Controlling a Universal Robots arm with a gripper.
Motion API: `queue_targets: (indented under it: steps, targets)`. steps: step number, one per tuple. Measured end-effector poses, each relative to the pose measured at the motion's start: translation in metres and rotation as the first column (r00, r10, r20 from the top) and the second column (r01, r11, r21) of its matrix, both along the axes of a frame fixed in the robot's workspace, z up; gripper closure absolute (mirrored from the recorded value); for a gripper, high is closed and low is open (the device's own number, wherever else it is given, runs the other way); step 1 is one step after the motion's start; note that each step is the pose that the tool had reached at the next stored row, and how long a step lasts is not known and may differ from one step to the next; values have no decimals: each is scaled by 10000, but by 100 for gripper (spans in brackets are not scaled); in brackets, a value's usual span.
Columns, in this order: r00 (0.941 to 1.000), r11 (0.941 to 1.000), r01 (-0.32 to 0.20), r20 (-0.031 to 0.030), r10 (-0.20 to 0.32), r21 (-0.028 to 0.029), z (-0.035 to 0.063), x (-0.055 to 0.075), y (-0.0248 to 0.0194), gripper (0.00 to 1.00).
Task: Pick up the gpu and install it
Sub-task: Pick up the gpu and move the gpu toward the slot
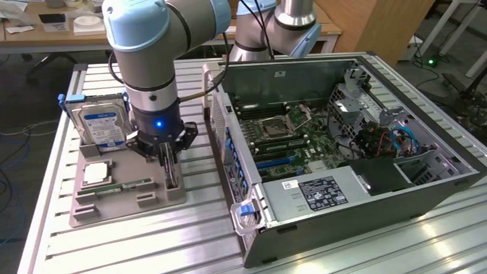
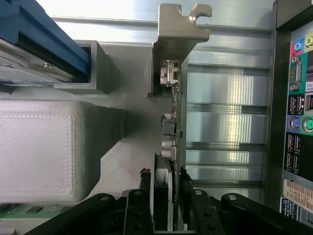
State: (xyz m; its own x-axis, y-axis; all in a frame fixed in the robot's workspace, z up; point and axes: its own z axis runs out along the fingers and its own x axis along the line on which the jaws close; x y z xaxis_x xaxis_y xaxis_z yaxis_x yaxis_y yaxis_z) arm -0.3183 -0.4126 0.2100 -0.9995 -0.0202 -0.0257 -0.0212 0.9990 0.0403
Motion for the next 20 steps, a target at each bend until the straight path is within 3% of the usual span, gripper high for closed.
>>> queue_targets:
  steps: [10,20]
  targets:
    - [10000,10000,1,-4,-1,-1,-1,53,-1,65]
    - [9999,10000,0,107,0,0,-8,15,-1,65]
